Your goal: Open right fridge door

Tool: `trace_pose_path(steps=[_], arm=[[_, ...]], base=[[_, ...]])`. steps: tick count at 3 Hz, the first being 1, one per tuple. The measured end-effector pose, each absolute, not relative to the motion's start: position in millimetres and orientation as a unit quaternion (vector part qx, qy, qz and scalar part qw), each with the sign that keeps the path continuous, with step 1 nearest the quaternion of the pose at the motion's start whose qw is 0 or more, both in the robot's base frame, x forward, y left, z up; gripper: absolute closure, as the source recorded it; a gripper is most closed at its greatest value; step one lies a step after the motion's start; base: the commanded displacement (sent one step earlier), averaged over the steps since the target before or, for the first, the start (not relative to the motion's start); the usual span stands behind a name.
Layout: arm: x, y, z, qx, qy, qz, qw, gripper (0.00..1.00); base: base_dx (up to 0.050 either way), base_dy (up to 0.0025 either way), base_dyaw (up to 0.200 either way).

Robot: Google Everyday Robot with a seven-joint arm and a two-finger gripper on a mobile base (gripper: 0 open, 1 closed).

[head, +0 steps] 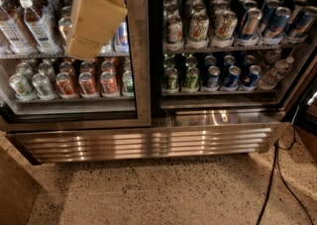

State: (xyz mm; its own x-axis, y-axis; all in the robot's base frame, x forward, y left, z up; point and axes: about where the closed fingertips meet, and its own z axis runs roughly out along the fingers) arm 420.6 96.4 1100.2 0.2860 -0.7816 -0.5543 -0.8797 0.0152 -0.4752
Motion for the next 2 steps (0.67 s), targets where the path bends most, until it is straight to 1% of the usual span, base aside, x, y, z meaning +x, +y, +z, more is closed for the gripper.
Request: trace_pose_path(steps=[1, 2], arm=[[420.6, 96.3, 1100.1, -0.699, 0.594, 0.062, 0.393, 0.04], [427.6, 92.8, 1092.3, -0.696, 0.612, 0.043, 0.372, 0.0]], base=[[0.0, 0.0, 0.0], [0.0, 0.0, 0.0]])
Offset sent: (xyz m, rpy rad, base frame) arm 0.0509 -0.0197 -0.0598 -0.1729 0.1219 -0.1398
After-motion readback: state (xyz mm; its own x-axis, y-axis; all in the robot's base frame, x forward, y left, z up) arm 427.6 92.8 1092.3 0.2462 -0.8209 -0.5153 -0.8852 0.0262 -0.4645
